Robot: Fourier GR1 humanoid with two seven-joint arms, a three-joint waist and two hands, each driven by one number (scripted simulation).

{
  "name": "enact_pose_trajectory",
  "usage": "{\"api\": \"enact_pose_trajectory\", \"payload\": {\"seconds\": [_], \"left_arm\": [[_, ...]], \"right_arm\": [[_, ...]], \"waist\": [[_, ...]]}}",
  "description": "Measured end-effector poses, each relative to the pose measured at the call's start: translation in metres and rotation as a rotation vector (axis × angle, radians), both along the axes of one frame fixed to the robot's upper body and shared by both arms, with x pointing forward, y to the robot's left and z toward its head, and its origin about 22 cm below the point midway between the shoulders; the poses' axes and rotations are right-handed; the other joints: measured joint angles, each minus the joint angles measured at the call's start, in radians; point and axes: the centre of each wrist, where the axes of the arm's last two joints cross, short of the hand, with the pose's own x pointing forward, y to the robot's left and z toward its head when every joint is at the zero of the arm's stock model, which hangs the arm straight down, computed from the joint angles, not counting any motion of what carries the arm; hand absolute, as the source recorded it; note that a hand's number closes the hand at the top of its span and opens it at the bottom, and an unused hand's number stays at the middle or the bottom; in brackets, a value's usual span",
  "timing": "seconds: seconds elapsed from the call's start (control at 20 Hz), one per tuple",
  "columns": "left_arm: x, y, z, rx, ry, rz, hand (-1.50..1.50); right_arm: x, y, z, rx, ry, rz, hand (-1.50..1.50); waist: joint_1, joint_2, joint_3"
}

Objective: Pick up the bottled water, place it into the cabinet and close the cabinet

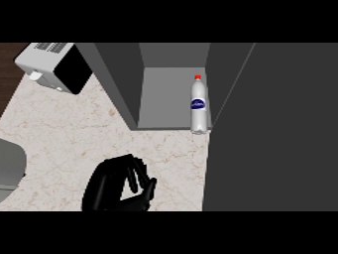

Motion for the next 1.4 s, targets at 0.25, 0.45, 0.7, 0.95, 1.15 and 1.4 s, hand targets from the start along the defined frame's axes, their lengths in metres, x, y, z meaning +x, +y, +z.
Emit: {"api": "enact_pose_trajectory", "payload": {"seconds": [0.25, 0.45, 0.7, 0.95, 1.15, 1.4], "left_arm": [[-0.011, 0.036, 0.003, 0.028, 0.003, 0.010, 1.50], [-0.016, 0.068, 0.008, 0.052, -0.010, 0.032, 1.50], [-0.018, 0.103, 0.018, 0.047, -0.036, 0.053, -1.50], [-0.026, 0.132, 0.032, 0.028, -0.046, 0.074, -1.50], [-0.030, 0.155, 0.044, 0.037, -0.062, 0.099, -1.50], [-0.036, 0.179, 0.053, 0.047, -0.063, 0.121, -1.50]], "right_arm": [[-0.003, 0.003, -0.002, -0.007, 0.054, 0.104, 1.50], [-0.003, 0.011, -0.006, 0.022, 0.075, 0.206, 1.50], [-0.002, 0.020, -0.009, 0.060, 0.054, 0.265, 1.50], [0.001, 0.030, -0.012, 0.089, 0.053, 0.331, 1.50], [0.007, 0.038, -0.014, 0.094, 0.059, 0.395, 1.50], [0.016, 0.052, -0.014, 0.092, 0.069, 0.482, 1.50]], "waist": [[-0.002, 0.000, -0.001], [-0.003, -0.002, -0.001], [-0.009, -0.005, -0.004], [-0.006, -0.010, -0.006], [0.005, -0.011, -0.008], [0.013, -0.014, -0.011]]}}
